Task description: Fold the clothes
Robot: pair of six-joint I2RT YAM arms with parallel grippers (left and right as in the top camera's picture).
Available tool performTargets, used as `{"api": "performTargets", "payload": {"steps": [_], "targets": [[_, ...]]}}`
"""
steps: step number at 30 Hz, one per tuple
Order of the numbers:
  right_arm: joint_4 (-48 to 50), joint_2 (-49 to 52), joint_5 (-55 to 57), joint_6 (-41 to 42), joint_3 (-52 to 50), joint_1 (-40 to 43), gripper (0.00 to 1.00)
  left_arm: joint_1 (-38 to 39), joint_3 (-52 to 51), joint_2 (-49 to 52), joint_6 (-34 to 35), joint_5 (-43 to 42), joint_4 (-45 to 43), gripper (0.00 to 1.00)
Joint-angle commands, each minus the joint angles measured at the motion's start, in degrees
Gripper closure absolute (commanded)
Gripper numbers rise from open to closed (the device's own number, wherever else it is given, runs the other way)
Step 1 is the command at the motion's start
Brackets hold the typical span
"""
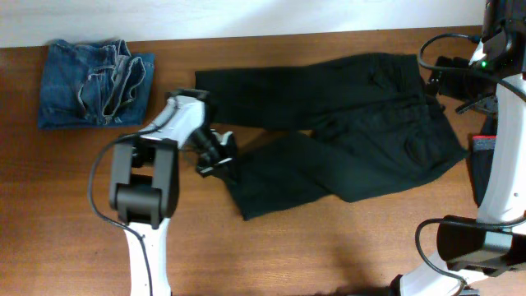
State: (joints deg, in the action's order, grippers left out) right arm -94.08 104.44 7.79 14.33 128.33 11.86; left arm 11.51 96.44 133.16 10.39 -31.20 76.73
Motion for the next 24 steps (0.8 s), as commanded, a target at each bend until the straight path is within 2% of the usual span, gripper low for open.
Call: {"api": "performTargets", "payload": {"steps": [1, 6, 15, 19, 24], "targets": [[0.04, -0.98, -0.31, -0.39, -0.20, -0.20, 0.01, -5.55, -1.36, 3.43, 0.76, 15.85, -0.46, 1.00], [0.26, -0.92, -0.31, -0.39, -0.20, -0.20, 0.01, -8.57, -1.36, 3.43, -1.01, 16.02, 3.76, 1.00], [0.85, 0.33, -1.81, -0.44, -0.61, -0.20, 0.01, -6.01, -1.29, 1.86, -4.42, 16.02, 8.76, 1.00], [1.03, 1.44, -2.71, -0.59, -2.51, -0.20, 0.01, -4.37, -1.14, -1.46, -5.77, 16.28, 10.27, 1.00], [3.30, 1.79, -3.26, -0.59, -8.07, -0.20, 0.01, -2.32, -1.03, -9.81, -5.62, 20.41, 11.26, 1.00]]}}
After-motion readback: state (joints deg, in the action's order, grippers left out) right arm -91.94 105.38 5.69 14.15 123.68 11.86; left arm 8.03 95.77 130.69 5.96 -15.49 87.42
